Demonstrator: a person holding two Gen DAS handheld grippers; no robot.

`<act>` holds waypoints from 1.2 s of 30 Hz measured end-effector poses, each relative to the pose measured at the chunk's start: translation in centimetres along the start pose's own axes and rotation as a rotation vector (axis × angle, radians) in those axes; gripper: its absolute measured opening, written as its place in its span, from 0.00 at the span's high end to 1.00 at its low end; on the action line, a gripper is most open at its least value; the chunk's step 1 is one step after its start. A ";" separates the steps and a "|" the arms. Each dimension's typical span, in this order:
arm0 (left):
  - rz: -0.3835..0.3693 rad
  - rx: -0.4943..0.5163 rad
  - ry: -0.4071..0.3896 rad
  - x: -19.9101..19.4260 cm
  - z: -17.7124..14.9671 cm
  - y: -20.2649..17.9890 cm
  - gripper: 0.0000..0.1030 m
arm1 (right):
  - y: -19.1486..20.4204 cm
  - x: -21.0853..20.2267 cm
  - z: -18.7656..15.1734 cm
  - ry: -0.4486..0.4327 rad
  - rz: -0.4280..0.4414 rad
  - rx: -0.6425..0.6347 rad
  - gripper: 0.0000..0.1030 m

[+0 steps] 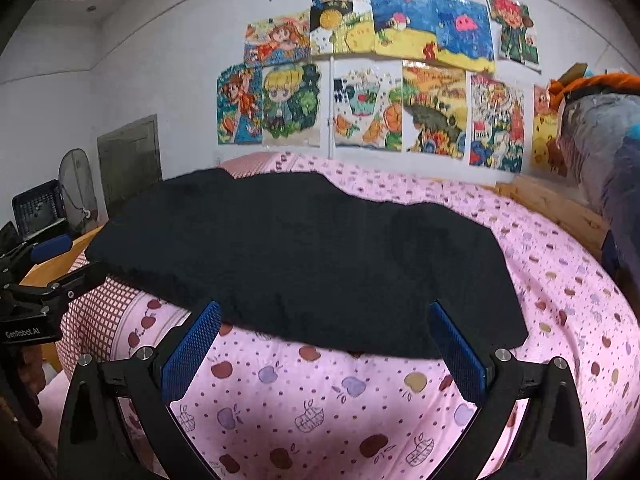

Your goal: Fold large clothes

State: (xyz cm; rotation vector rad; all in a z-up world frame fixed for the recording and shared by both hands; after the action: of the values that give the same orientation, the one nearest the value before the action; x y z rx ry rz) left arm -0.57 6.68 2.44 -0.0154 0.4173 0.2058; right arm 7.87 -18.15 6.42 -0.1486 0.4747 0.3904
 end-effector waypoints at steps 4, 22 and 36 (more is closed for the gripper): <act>0.005 -0.007 0.002 0.0 -0.1 0.1 0.00 | 0.2 0.0 -0.1 0.002 -0.003 -0.010 0.02; 0.010 0.000 0.005 0.2 -0.1 0.2 0.00 | -0.1 0.2 0.3 -0.004 0.005 0.019 0.02; 0.011 0.001 0.006 0.2 -0.2 0.2 0.00 | -0.3 0.3 0.4 -0.005 0.002 0.020 0.02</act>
State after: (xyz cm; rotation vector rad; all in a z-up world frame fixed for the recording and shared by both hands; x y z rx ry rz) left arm -0.49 6.92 2.17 -0.0128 0.4232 0.2166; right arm 8.40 -18.19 6.61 -0.1274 0.4743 0.3878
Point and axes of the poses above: each gripper's, at about its wrist camera, not at the fingertips, and x roughly the way its jaws point, y to its left, z to its top, the point moved 3 cm from there along x, roughly the way its jaws point, and after that the axes turned 2 degrees about z, right-handed, at the moved point
